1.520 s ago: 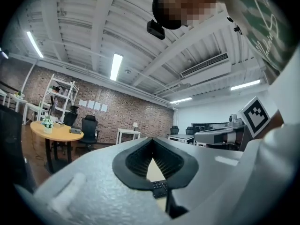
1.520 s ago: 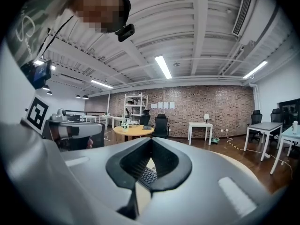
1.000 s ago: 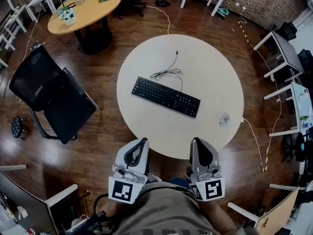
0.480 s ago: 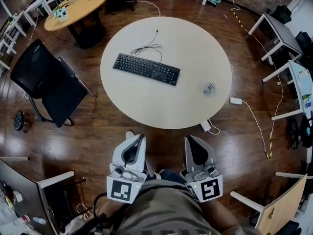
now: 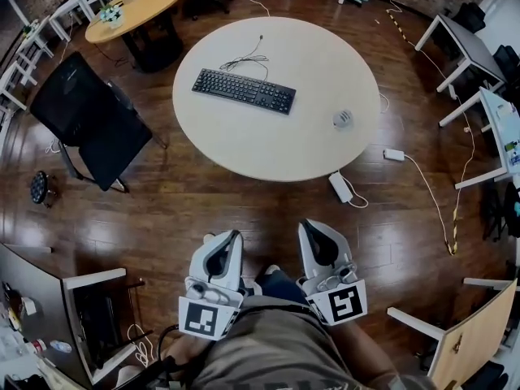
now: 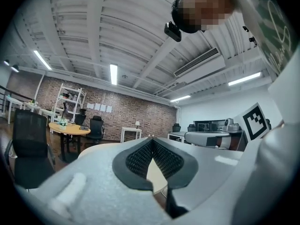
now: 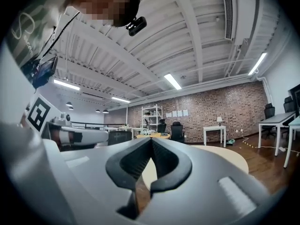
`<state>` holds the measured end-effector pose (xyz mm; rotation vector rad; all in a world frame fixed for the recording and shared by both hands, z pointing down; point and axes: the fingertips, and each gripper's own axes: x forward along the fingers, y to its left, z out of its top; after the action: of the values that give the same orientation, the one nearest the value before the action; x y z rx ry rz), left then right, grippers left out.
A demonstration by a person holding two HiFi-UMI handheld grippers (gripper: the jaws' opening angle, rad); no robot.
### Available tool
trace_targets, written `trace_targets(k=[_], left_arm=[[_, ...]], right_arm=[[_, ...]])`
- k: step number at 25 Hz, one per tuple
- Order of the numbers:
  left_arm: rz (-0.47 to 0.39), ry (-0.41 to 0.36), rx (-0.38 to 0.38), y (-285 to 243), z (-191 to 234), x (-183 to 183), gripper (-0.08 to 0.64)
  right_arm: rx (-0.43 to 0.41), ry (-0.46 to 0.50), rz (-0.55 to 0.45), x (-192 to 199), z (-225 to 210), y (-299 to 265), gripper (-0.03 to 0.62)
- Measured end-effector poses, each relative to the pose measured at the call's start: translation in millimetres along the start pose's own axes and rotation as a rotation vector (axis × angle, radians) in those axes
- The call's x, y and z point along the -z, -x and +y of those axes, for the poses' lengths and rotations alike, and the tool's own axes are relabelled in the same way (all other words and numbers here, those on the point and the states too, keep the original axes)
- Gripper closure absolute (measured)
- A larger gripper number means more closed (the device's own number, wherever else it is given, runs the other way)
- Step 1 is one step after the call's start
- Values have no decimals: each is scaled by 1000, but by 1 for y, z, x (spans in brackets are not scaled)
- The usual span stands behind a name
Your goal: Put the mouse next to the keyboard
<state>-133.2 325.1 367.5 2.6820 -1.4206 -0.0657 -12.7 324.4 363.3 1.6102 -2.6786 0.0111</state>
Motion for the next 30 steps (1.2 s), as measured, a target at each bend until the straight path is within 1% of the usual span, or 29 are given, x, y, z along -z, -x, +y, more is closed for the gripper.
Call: trace_targets(k=[3,4,6,7,10,12,16,20,25,28,30], left_arm=[[-15,39,22,19,8,-6,558],[-9,32,37,26,12,-6,558],[22,-26,71,38,19,-7,558],[32,-51,86,42,23,-11,558],[4,-60,104,56,35,-34,558],[-7,-77,95,67,46,-41,558],[-21,-50,56,83,74,-41,558],[-24,-8,37,89,89,-41,558],[-30,-4,16,94,100,-43,558],[-34,9,3,95,98,-45,558],[-48,4,-13,96,98,-48,558]], right_arm=[[7,-1,12,-14,31,1,592],[8,12,20,-16,42,-2,592],[11,66,42,-14,61,-8,592],[26,75,49,-13,66,-10,591],[85,22,13,-20,73,-5,592],[93,-2,-10,-26,83,-6,592],[76,-31,-18,-30,107,-17,592],[63,-14,-18,-36,121,-21,592],[48,16,-25,-45,129,-30,592],[35,28,-26,-48,128,-26,592],[31,35,-30,-48,125,-24,592]])
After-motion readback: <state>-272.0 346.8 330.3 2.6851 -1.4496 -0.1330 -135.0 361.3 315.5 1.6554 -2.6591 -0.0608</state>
